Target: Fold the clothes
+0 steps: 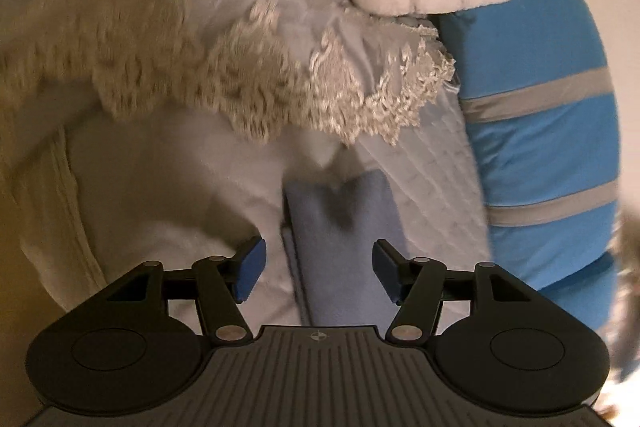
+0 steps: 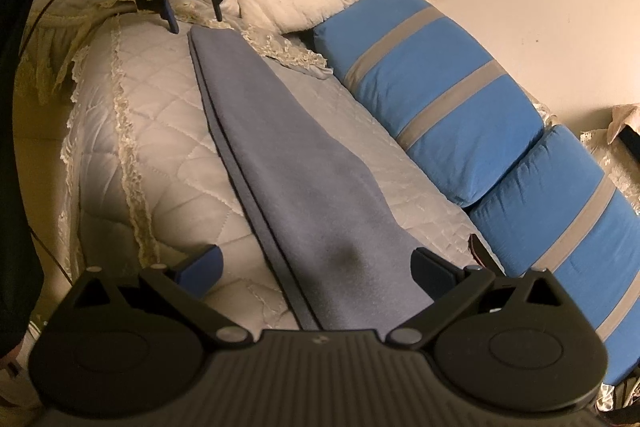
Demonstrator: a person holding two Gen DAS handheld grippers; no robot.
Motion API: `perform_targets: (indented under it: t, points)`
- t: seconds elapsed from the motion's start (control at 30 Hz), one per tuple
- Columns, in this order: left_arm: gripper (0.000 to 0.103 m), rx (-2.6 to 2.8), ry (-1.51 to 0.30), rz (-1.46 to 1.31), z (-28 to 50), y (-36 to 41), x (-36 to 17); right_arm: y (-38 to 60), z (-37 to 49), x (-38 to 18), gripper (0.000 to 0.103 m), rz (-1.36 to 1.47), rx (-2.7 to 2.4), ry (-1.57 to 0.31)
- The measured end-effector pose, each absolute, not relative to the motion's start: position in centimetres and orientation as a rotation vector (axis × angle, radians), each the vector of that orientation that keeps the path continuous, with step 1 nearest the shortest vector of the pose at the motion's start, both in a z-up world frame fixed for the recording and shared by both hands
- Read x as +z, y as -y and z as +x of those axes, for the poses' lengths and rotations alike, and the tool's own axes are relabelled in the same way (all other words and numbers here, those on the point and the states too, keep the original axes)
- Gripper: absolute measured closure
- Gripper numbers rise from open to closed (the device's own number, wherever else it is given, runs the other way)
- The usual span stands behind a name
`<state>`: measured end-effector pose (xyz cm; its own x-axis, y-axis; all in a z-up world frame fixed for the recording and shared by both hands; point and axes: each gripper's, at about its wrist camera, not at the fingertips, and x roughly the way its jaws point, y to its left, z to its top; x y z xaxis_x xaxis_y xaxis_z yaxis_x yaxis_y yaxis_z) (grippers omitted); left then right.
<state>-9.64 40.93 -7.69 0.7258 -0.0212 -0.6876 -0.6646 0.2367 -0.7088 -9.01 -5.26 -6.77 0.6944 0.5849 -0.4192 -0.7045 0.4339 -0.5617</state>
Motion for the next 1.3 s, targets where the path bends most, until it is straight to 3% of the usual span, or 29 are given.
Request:
perform_targets:
  t: [0.27, 0.43, 0.5, 0.6, 0.87, 1.13, 1.3]
  points:
    - [0.046, 0.415, -0.577, -1.395, -9.3, -40.4, -9.6, 5.1, -9.3, -6.9, 0.0, -0.796, 0.81, -0.161]
    - [0.048, 0.421, -0.541, -1.292, -8.3, -38.8, -9.5, 5.0, -9.3, -6.9, 0.0, -0.797, 0.808, -0.162]
    - [0.082, 0.439, -0.559, -1.263, -8.3, -38.5, -9.2, 5.0, -9.3, -6.9, 0.0, -0.794, 0.808, -0.164]
    - [0.095, 0.458, -0.56, -1.218, -8.3, -38.5, -8.4, 5.0, -9.2, -6.9, 0.0, -0.791, 0.81, -0.168]
    - [0.097, 0.35, -0.445, -0.898, -8.1, -35.1, -1.6, 5.1, -9.3, -6.9, 0.0, -0.794, 0.806, -0.164]
    - [0.097, 0.204, -0.376, -0.419, -7.0, -25.1, 4.9, 5.9, -8.5, -5.6, 0.0, -0.704, 0.816, -0.206]
    - [0.097, 0.053, -0.394, -0.25, -6.6, -17.5, 6.3, 7.1, -7.6, -4.4, 0.0, -0.615, 0.827, -0.233]
